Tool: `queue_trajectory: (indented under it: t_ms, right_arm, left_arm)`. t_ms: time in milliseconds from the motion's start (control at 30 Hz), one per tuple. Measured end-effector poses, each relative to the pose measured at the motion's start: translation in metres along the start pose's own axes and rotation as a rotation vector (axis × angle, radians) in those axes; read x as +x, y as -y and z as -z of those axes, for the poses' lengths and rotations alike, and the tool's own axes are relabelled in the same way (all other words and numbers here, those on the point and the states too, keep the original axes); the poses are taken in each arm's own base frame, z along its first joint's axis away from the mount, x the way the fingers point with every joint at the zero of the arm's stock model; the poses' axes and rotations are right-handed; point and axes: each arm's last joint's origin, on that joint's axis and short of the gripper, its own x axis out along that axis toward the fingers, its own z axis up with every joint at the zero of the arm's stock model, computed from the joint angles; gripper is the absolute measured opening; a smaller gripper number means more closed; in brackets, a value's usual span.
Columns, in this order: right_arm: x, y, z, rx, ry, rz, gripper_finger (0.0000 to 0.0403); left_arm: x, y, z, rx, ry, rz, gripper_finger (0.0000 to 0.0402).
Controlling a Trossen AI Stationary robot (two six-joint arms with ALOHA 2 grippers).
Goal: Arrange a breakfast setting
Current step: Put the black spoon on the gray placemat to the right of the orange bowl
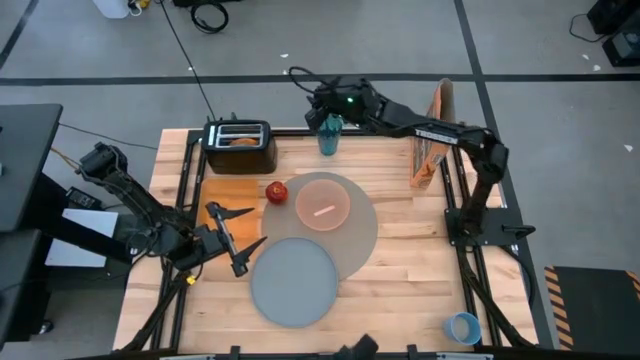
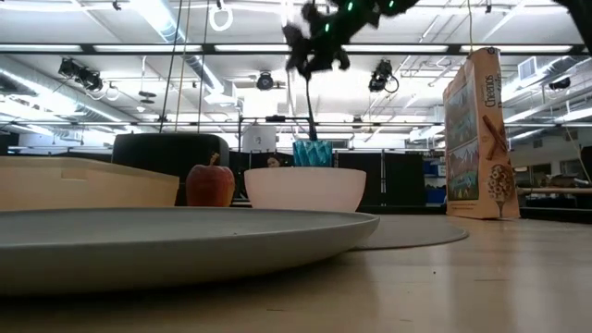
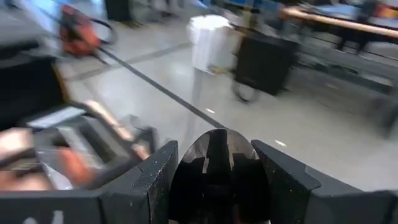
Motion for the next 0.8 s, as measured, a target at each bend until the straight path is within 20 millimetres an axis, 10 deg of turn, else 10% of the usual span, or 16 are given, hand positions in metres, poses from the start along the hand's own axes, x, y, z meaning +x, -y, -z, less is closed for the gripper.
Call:
queue_trajectory:
  t_ms: [567, 800]
  right_arm:
    - [-0.144, -0.064, -0.042, -0.033, 0.072, -0.420, 0.0201]
    - [-0.184, -0.107, -0.008, -0.064, 0.047, -0.647, 0.0201]
  left_arm:
    - [-0.001, 0.008, 0.004, -0.080, 0.045, 0.181, 0.0359]
    - [0.003, 0.014, 0.009, -0.154, 0.063, 0.381, 0.0359]
